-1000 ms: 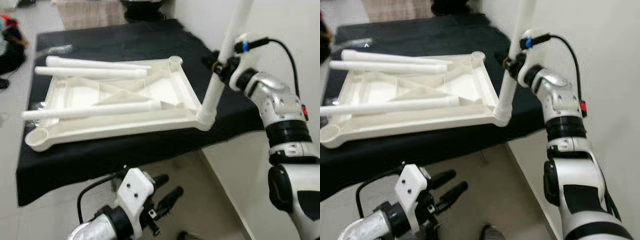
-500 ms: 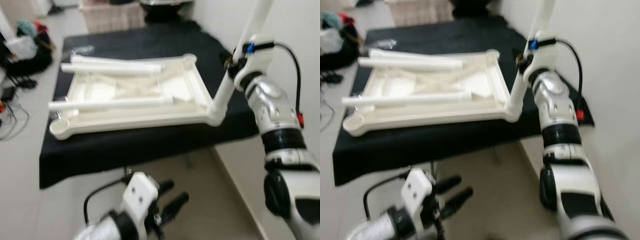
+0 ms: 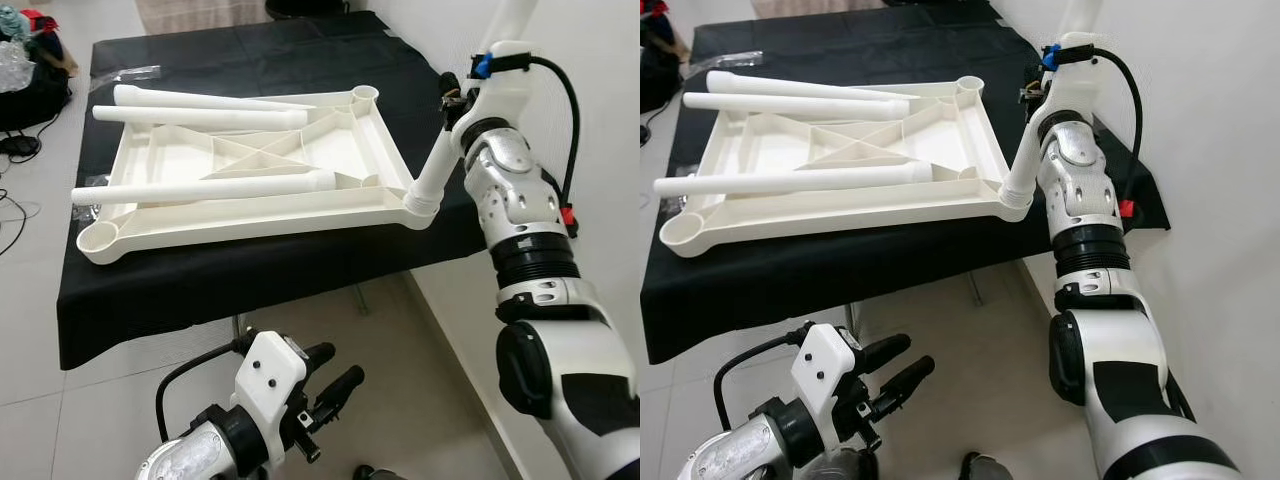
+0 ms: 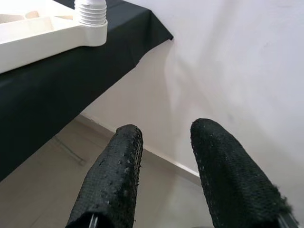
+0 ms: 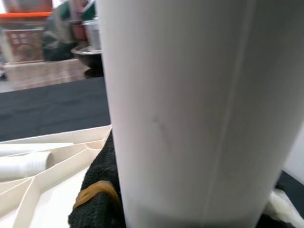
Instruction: Building children table
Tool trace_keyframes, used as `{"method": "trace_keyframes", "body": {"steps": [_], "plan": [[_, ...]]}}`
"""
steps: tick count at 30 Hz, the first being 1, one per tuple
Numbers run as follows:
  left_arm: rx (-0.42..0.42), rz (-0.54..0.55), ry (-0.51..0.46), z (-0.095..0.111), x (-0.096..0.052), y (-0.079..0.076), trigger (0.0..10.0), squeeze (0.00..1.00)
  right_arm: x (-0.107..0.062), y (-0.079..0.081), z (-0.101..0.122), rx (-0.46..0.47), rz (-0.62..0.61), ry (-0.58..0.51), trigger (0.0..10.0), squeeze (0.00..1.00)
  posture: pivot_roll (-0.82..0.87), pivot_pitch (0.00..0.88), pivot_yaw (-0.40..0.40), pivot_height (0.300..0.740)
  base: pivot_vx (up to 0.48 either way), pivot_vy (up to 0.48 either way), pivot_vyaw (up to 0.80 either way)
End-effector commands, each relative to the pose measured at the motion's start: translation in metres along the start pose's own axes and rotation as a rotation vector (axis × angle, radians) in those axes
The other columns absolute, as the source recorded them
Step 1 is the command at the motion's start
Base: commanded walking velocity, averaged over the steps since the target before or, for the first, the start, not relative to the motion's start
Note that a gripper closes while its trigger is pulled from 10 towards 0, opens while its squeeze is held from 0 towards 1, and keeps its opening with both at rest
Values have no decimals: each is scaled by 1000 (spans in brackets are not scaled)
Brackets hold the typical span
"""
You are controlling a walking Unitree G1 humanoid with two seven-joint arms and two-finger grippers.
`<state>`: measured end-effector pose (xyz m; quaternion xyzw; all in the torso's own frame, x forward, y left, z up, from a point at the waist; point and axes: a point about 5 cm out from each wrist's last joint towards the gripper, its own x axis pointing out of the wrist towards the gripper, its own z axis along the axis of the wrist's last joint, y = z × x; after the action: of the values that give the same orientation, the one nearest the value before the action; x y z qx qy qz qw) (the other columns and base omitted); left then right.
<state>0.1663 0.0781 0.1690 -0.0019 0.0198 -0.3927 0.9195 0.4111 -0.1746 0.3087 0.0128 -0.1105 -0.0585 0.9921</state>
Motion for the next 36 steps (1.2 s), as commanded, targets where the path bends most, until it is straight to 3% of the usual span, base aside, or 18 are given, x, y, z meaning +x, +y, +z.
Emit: {"method": "trace_keyframes", "body": {"steps": [1,14,27,36], "plan": [[-12,6,9,-2,0,0,10000,0,-6,-4,-46,-55,-57,191,10000,0,95,222,-32,740,0,0,0],[-9,16,4,-3,1,1,10000,0,-3,0,-35,-22,-315,175,10000,0,90,209,-38,740,0,0,0],[-2,26,-1,-4,3,2,10000,0,-4,22,-27,-44,-485,184,10000,0,81,196,-51,740,0,0,0],[0,40,-14,-2,5,2,10000,0,-9,25,-22,-53,-724,201,10000,0,78,205,-77,740,0,0,0]]}}
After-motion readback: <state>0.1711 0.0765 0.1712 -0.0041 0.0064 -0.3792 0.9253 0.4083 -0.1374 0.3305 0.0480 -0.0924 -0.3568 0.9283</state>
